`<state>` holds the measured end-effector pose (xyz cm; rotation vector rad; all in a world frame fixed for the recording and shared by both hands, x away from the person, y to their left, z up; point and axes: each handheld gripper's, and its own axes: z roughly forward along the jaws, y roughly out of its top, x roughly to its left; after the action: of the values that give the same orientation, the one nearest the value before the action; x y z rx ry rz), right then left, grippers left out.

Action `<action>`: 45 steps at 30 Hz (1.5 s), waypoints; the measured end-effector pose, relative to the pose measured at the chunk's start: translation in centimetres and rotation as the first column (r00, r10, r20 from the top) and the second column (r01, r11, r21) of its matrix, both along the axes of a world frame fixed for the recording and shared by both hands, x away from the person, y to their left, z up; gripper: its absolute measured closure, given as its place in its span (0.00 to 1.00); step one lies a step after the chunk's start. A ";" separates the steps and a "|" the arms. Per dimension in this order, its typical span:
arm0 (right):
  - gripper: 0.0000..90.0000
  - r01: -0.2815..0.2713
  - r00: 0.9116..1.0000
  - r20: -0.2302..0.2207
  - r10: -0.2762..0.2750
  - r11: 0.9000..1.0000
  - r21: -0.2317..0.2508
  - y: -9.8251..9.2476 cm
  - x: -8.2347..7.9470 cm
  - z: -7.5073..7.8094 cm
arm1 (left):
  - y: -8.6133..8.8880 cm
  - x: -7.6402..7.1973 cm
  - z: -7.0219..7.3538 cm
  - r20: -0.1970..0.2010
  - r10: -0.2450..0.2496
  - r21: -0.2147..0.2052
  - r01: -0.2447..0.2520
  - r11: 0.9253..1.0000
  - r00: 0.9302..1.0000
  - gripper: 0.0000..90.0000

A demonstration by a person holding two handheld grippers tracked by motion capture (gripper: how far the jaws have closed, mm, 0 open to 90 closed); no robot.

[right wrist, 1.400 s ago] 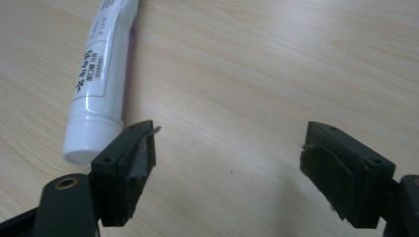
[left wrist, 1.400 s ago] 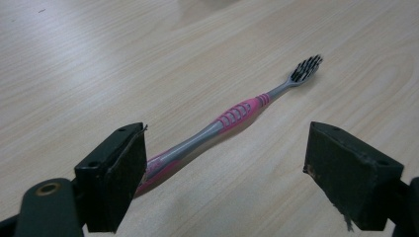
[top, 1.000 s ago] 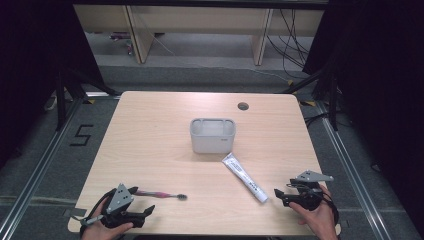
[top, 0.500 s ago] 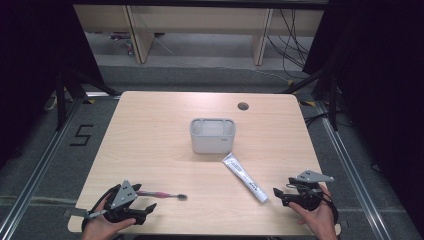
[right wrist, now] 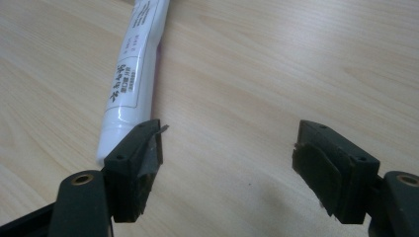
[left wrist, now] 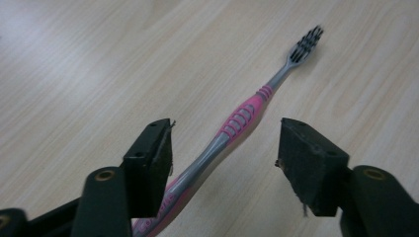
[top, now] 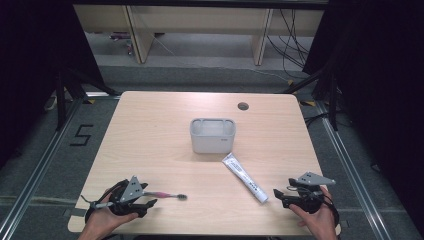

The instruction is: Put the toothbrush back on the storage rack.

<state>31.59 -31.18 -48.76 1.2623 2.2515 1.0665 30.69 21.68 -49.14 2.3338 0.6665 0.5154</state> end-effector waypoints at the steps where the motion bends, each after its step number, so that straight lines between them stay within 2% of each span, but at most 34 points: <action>1: 0.31 0.000 1.000 0.000 0.000 1.000 0.000 0.0 0.0 0.0 | 0.0 0.1 0.0 -0.007 -0.006 0.022 0.006 1.000 1.000 0.45; 4: 0.31 -0.014 1.000 -0.002 0.014 1.000 0.005 0.0 -0.2 0.0 | -0.2 0.4 0.0 -0.022 -0.007 0.049 0.008 0.999 1.000 0.50; 5: 0.31 0.016 1.000 -0.015 -0.016 1.000 0.024 0.2 -0.6 0.1 | -0.2 0.6 -0.1 -0.026 -0.015 0.051 0.016 0.999 1.000 0.51; 6: 0.31 0.019 1.000 -0.019 -0.018 1.000 0.023 0.3 -0.7 0.1 | -0.4 0.5 -0.1 -0.041 0.002 0.049 0.000 0.999 0.999 0.52; 7: 0.31 -0.011 1.000 0.008 0.011 1.000 0.002 0.1 -0.5 0.1 | -0.5 0.7 -0.1 -0.045 -0.008 0.053 0.010 0.999 0.999 0.54; 11: 0.31 -0.006 1.000 0.010 0.006 1.000 -0.004 0.2 -0.8 0.2 | -0.9 0.9 0.5 -0.063 -0.032 0.089 0.038 0.995 0.998 0.59; 14: 0.31 -0.013 1.000 0.013 0.013 1.000 -0.010 0.2 -1.0 0.3 | -1.2 1.4 1.0 -0.077 -0.054 0.160 0.065 0.985 0.996 0.60; 16: 0.31 -0.021 1.000 0.018 0.021 1.000 -0.011 0.2 -1.0 0.2 | -1.5 1.7 1.0 -0.093 -0.060 0.191 0.077 0.978 0.994 0.61; 19: 0.31 -0.020 1.000 0.018 0.020 1.000 -0.005 0.3 -1.1 0.2 | -2.0 2.0 1.0 -0.133 -0.087 0.245 0.117 0.962 0.987 0.63; 20: 0.31 -0.020 1.000 0.018 0.020 1.000 -0.005 0.3 -1.1 0.2 | -2.2 2.0 1.0 -0.136 -0.090 0.248 0.122 0.961 0.987 0.64; 22: 0.31 -0.017 1.000 0.014 0.017 1.000 -0.002 0.3 -1.2 0.2 | -2.4 2.1 1.2 -0.161 -0.103 0.266 0.143 0.953 0.982 0.66; 23: 0.31 -0.019 1.000 0.015 0.019 1.000 -0.001 0.3 -1.2 0.2 | -2.5 2.2 1.2 -0.157 -0.100 0.268 0.140 0.953 0.982 0.67; 25: 0.31 -0.018 1.000 0.015 0.018 1.000 -0.001 0.3 -1.2 0.2 | -2.7 2.4 1.3 -0.171 -0.107 0.286 0.154 0.946 0.979 0.70; 26: 0.31 -0.009 1.000 -0.002 0.009 1.000 0.016 0.4 -1.3 0.2 | -2.8 2.5 1.4 -0.178 -0.110 0.292 0.159 0.943 0.978 0.70; 27: 0.31 -0.011 1.000 -0.001 0.011 1.000 0.013 0.4 -1.3 0.1 | -2.9 2.6 1.5 -0.181 -0.113 0.306 0.165 0.937 0.977 0.71; 28: 0.31 -0.013 1.000 -0.002 0.013 1.000 0.012 0.5 -1.3 0.1 | -3.0 2.7 1.5 -0.183 -0.113 0.311 0.166 0.936 0.977 0.72; 30: 0.31 -0.029 0.999 0.014 0.029 1.000 -0.007 0.3 -1.2 0.2 | -3.2 2.9 1.7 -0.201 -0.117 0.329 0.179 0.927 0.973 0.73; 31: 0.31 -0.019 1.000 -0.008 0.019 1.000 0.008 0.5 -1.3 0.2 | -3.3 3.0 1.7 -0.201 -0.120 0.331 0.182 0.926 0.972 0.74; 32: 0.31 -0.019 1.000 -0.002 0.019 1.000 0.006 0.5 -1.3 0.2 | -3.4 3.1 1.8 -0.213 -0.121 0.341 0.190 0.921 0.970 0.75; 33: 0.31 -0.027 0.999 0.027 0.027 1.000 -0.016 0.3 -1.2 0.2 | -3.4 3.2 1.7 -0.222 -0.126 0.349 0.200 0.916 0.967 0.75; 36: 0.31 -0.027 0.999 0.024 0.027 1.000 -0.004 0.3 -1.2 0.1 | -3.7 3.5 1.5 -0.252 -0.134 0.367 0.223 0.903 0.958 0.76; 37: 0.31 -0.011 1.000 -0.015 0.011 1.000 0.018 0.5 -1.4 0.2 | -3.7 3.7 1.4 -0.252 -0.134 0.375 0.225 0.899 0.958 0.76; 38: 0.31 -0.009 1.000 0.005 0.009 1.000 0.011 0.4 -1.4 0.2 | -3.8 3.5 1.4 -0.267 -0.103 0.376 0.202 0.904 0.958 0.78; 43: 0.31 -0.011 1.000 0.006 0.010 1.000 0.010 0.4 -1.3 0.1 | -4.0 3.7 1.3 -0.281 -0.120 0.387 0.226 0.894 0.952 0.79; 44: 0.31 -0.015 1.000 -0.002 0.015 1.000 0.010 0.4 -1.3 0.1 | -4.1 3.8 1.3 -0.280 -0.124 0.396 0.232 0.888 0.952 0.79; 45: 0.31 -0.006 1.000 -0.016 0.007 1.000 0.019 0.5 -1.4 0.1 | -4.2 4.0 1.3 -0.280 -0.150 0.399 0.257 0.880 0.948 0.80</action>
<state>30.17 -30.67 -48.62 1.2769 2.2640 1.0864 34.67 17.51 -47.86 2.8826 0.4307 0.3026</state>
